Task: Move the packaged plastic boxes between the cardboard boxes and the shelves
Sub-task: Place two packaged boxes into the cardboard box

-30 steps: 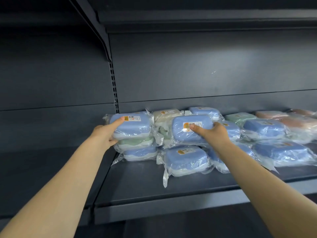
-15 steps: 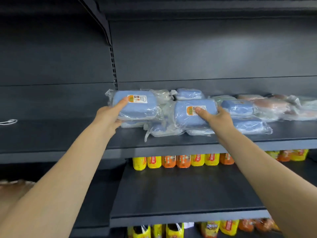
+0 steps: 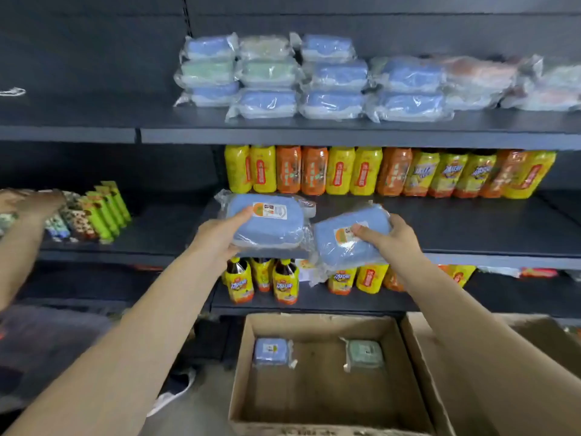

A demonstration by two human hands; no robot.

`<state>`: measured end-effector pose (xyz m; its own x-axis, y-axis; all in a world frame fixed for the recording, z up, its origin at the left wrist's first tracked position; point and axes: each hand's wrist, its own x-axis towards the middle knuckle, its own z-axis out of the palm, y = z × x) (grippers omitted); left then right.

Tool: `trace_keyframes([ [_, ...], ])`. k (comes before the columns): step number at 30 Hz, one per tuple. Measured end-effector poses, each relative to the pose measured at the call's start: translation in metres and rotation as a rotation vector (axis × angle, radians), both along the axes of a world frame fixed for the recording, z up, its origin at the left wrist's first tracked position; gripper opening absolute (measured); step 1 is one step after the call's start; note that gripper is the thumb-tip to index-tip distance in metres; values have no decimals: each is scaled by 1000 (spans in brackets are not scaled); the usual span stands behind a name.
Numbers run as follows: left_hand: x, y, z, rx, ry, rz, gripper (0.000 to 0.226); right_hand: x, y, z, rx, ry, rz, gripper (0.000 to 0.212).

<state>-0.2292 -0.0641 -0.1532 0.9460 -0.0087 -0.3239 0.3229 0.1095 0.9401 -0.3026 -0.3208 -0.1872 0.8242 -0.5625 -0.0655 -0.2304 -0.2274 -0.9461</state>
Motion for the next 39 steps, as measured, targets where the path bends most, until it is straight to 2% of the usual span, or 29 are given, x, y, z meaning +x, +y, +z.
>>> trace_keyframes([
  [6, -16, 0, -95, 11, 206, -11, 36, -20, -6, -89, 25, 200, 35, 72],
  [9, -8, 2, -143, 73, 305, -17, 45, -18, -2, -135, -21, 336, 51, 78],
  [11, 2, 1, -176, 94, 354, -30, 38, -17, 3, -165, -46, 432, 56, 76],
  [13, 12, -2, -210, 158, 391, -38, 27, -15, 7, -193, -54, 535, 59, 73],
  [16, 30, -3, -266, 305, 483, -97, 35, -9, 14, -231, -56, 681, 59, 79],
  [23, 65, -5, -388, 327, 652, -161, 41, 5, 38, -325, -14, 908, 102, 53],
  [29, 62, 2, -490, 344, 665, -215, 64, 2, 52, -411, 84, 1008, 101, 57],
  [32, 55, 0, -529, 534, 756, -229, 56, 6, 59, -452, 114, 1060, 136, 56],
  [34, 52, -1, -554, 684, 728, -294, 48, 9, 64, -474, 132, 1065, 156, 50],
  [36, 52, -3, -576, 729, 691, -327, 46, 10, 66, -493, 156, 1050, 167, 51],
  [39, 54, -4, -607, 779, 659, -290, 55, 12, 64, -517, 191, 1052, 198, 55],
])
